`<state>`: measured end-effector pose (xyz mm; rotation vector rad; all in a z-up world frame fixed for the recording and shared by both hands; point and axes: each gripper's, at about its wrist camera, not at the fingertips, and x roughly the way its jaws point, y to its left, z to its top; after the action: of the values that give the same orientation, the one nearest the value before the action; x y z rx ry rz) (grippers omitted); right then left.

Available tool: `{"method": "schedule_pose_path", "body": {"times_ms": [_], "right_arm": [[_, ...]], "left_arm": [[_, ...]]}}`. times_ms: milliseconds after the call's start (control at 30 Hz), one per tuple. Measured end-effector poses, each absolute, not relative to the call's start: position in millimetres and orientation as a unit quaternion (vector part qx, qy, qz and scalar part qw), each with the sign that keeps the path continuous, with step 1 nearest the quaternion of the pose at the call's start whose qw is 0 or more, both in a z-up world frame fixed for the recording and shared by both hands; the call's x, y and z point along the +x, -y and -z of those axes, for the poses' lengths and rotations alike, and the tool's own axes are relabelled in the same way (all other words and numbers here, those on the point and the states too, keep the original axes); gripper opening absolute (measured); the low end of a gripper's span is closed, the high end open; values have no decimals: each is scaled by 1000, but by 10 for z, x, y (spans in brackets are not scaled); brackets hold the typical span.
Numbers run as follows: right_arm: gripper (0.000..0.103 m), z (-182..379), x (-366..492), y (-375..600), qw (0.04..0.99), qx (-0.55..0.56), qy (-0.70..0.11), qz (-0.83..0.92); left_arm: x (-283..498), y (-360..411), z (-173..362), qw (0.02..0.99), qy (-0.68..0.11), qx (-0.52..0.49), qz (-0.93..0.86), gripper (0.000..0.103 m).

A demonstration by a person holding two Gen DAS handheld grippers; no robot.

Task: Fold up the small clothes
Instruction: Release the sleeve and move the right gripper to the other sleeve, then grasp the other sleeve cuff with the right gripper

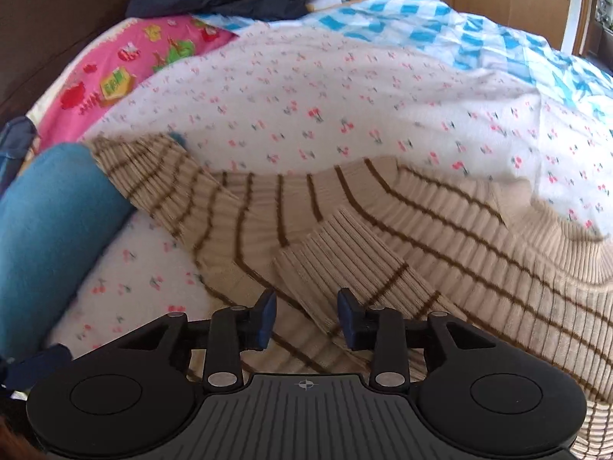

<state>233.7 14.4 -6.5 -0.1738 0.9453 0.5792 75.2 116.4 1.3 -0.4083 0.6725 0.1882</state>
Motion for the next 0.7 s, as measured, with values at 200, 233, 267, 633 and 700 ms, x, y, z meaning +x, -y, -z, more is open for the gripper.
{"method": "schedule_pose_path", "body": {"times_ms": [200,233,267,633,700], "right_arm": [[35,-300,2231,-485,853,-95,-406,-315],[35,-361,2214,-567,851,-102,-400,-325],[35,-413,2194,-646,849,-111,-394,-335],[35,-690,2201,-1436,825,-155,-354,-411],[35,-675,2239,-1535,824,-157,-353,-415]], "left_arm": [[640,-1388,-42,913,-303,-247,-117,103],[626,-1418,-50,912,-299,-253,-121,103],[604,-1453,-69,912,-296,-256,-122,103],[365,-2138,-364,916,-220,-268,-201,103],[315,-2270,-396,912,-202,-282,-217,103]]}}
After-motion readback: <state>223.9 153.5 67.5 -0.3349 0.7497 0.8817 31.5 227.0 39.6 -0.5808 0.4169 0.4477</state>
